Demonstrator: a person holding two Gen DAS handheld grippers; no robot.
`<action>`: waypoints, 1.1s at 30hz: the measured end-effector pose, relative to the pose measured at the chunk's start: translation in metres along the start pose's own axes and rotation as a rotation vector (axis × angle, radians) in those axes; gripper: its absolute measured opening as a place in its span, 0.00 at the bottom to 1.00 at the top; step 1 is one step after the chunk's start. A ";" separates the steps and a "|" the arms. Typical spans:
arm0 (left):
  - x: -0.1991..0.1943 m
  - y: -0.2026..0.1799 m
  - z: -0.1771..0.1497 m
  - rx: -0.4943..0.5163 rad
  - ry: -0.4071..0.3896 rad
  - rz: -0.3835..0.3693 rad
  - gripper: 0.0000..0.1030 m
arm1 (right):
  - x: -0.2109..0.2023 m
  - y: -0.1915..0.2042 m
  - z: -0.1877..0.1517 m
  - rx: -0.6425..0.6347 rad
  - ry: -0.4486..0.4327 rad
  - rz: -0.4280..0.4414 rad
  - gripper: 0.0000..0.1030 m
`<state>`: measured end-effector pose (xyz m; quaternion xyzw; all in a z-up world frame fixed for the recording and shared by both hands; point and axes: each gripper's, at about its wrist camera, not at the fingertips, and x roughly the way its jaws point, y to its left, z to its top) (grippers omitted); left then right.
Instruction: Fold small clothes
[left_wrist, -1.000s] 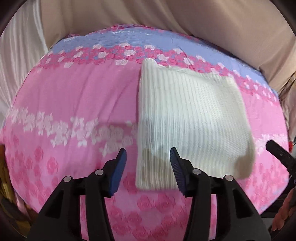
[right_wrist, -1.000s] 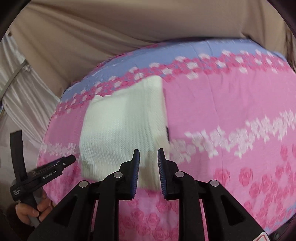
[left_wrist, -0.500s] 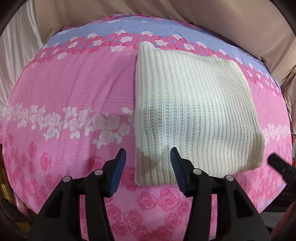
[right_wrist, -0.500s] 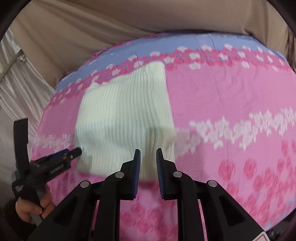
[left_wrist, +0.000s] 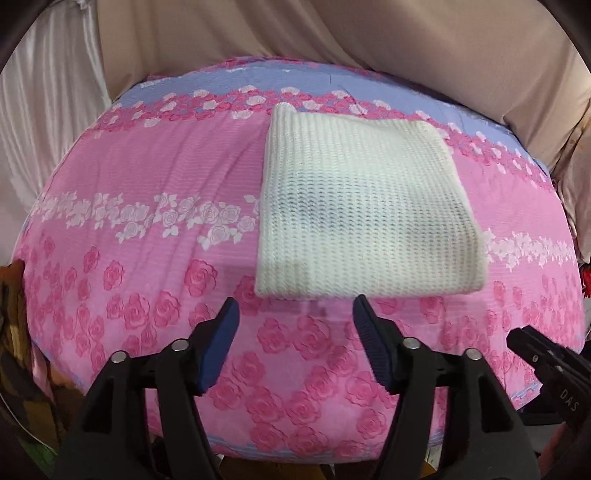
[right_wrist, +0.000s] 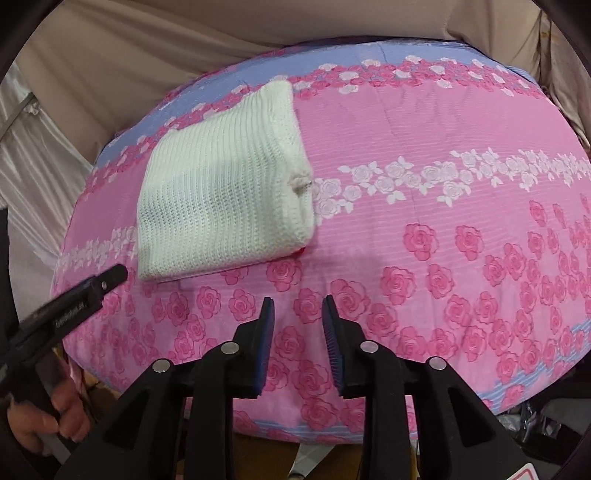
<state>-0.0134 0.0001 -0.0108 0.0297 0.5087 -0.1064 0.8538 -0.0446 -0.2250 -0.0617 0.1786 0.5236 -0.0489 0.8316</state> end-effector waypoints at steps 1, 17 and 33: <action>-0.003 -0.004 -0.005 0.009 -0.013 0.017 0.71 | -0.004 -0.001 -0.002 -0.011 -0.020 -0.023 0.39; -0.013 0.005 -0.033 -0.002 -0.059 0.102 0.83 | 0.001 0.035 -0.022 -0.083 -0.097 -0.073 0.44; -0.006 -0.005 -0.029 0.015 -0.045 0.108 0.83 | 0.011 0.057 -0.027 -0.100 -0.070 -0.082 0.44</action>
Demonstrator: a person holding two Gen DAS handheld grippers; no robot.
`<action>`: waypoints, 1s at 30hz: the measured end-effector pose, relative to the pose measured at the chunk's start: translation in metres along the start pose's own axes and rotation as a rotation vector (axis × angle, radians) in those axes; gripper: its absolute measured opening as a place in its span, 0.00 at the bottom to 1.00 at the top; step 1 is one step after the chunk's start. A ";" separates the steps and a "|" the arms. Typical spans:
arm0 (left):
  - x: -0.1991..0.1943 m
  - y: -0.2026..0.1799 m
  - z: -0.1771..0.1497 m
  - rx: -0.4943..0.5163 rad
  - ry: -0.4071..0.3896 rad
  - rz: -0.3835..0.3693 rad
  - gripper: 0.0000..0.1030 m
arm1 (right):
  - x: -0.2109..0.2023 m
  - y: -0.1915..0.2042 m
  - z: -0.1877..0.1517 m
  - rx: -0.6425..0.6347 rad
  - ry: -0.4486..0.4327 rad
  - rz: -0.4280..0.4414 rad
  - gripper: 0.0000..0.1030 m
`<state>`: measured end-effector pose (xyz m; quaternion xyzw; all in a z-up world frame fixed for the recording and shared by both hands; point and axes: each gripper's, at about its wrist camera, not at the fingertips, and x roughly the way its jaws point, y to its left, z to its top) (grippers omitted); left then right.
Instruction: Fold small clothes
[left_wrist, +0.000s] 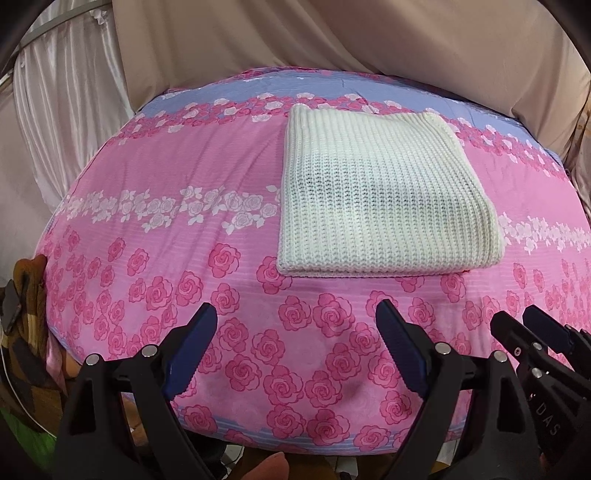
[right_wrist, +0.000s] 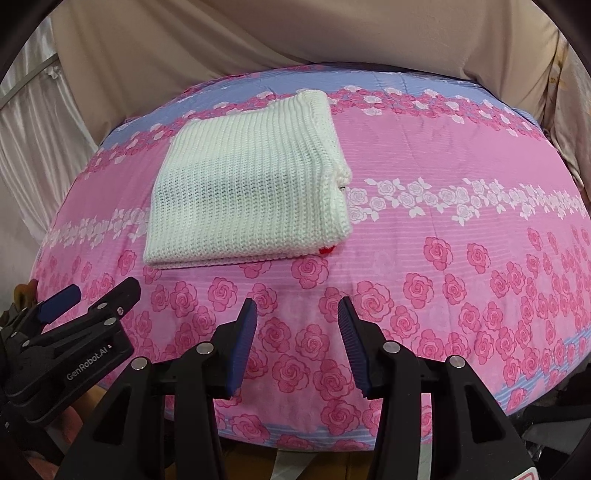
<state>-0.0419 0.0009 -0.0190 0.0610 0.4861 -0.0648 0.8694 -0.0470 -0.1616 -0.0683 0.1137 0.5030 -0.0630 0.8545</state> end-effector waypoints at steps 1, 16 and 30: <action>0.000 -0.001 0.001 0.004 0.003 0.006 0.83 | 0.000 0.000 0.001 -0.001 0.003 -0.001 0.44; 0.022 -0.017 0.010 0.047 0.205 0.011 0.83 | 0.015 0.001 0.006 0.002 0.135 -0.037 0.44; 0.036 -0.022 0.009 0.056 0.265 0.001 0.83 | 0.022 -0.002 0.007 0.009 0.172 -0.039 0.44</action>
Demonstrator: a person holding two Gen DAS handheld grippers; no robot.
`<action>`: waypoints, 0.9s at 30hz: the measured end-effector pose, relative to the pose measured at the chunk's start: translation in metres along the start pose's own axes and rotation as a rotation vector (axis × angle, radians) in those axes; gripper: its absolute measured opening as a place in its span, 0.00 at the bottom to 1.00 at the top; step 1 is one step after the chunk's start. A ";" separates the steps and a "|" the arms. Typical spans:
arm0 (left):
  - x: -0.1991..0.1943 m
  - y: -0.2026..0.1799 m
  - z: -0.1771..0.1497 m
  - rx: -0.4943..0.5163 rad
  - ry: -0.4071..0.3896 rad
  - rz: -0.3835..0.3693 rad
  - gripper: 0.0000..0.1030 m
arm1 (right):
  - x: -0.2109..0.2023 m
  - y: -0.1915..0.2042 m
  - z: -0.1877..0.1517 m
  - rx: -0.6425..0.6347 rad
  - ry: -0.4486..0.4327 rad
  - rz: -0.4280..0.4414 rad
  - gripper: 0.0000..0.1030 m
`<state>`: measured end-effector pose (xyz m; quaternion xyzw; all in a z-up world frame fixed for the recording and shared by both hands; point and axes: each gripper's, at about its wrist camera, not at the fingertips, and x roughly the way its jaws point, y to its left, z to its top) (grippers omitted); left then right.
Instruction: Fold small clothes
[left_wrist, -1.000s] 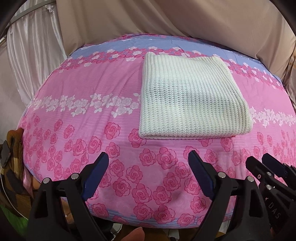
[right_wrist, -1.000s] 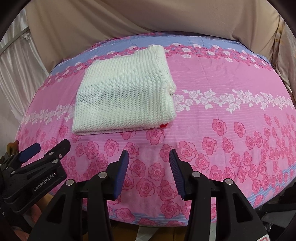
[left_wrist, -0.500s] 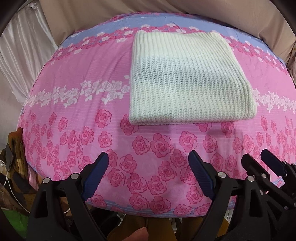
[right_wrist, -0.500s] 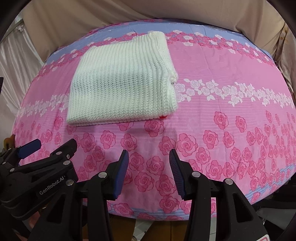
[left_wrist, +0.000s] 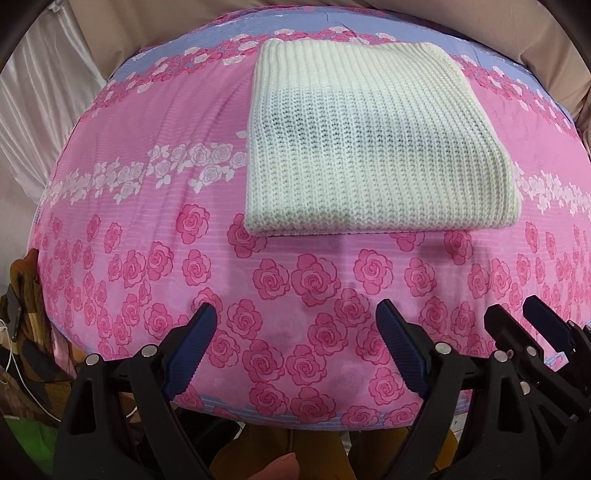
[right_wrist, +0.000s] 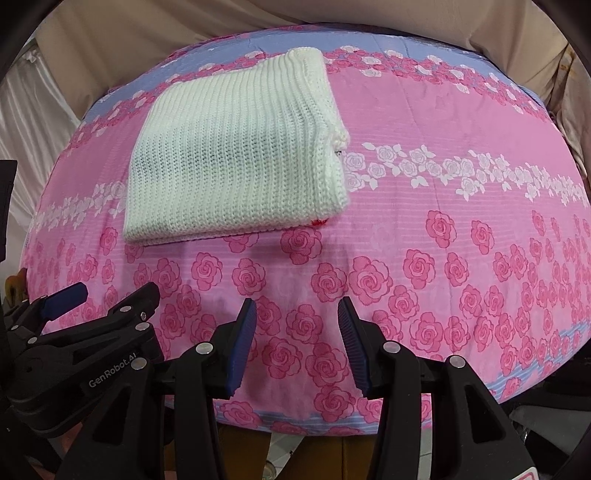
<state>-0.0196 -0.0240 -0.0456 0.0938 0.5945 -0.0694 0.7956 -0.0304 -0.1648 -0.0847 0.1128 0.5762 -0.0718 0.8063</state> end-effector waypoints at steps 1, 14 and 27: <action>0.001 0.000 0.000 0.000 0.002 0.000 0.83 | 0.000 0.000 0.000 -0.001 0.001 0.001 0.45; 0.004 -0.003 0.006 0.009 0.000 0.008 0.83 | 0.006 -0.001 0.007 0.002 0.018 -0.006 0.45; 0.007 0.002 0.006 0.010 0.007 0.023 0.81 | 0.011 0.003 0.009 -0.005 0.032 -0.007 0.45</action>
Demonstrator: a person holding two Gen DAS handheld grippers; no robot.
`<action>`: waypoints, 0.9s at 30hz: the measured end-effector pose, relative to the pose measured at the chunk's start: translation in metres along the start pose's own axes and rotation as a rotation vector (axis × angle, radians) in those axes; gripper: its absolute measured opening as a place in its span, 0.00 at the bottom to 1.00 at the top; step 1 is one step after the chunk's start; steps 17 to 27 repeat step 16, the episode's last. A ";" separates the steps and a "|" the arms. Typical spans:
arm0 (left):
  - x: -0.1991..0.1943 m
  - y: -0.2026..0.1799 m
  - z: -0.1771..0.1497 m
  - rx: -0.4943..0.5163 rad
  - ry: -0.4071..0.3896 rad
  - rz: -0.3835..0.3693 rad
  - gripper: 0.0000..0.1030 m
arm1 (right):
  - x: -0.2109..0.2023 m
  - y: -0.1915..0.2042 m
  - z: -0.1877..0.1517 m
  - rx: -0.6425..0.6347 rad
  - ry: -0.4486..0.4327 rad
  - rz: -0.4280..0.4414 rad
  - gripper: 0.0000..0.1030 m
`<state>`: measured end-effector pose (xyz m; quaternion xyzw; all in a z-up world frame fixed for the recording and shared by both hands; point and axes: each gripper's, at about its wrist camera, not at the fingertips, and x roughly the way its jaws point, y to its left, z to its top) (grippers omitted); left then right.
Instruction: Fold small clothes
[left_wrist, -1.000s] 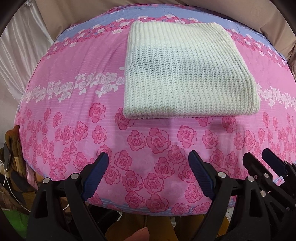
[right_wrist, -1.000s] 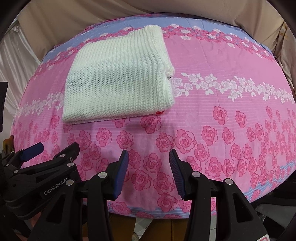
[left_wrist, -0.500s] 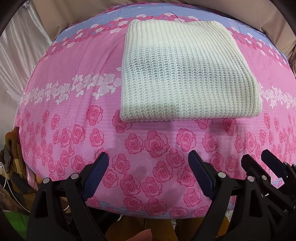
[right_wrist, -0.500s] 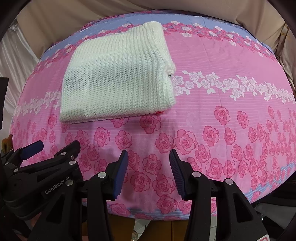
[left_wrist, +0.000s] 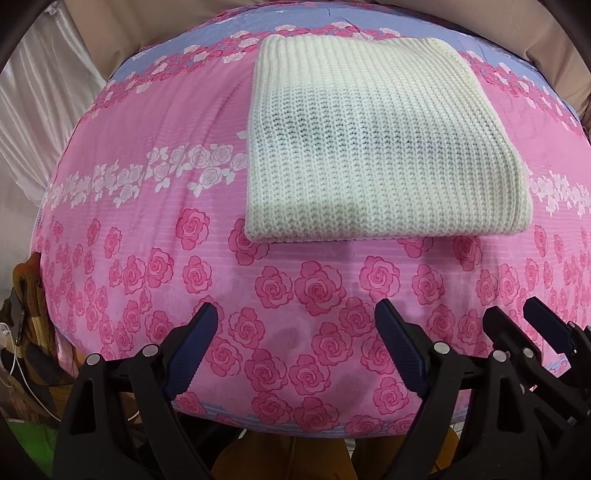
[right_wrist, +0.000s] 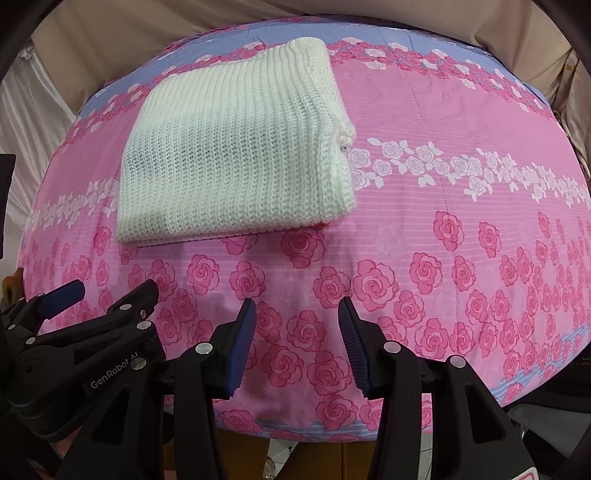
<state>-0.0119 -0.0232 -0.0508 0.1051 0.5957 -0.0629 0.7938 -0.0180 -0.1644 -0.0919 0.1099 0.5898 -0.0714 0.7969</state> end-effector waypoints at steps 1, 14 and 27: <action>0.000 0.000 0.000 0.000 -0.002 0.002 0.81 | 0.000 0.001 0.000 0.000 0.000 -0.001 0.45; 0.002 0.000 -0.002 0.001 0.001 0.004 0.81 | -0.001 0.002 -0.002 0.003 0.001 -0.013 0.45; 0.001 -0.001 -0.001 0.002 -0.001 0.006 0.81 | -0.001 0.003 -0.002 0.005 0.001 -0.015 0.45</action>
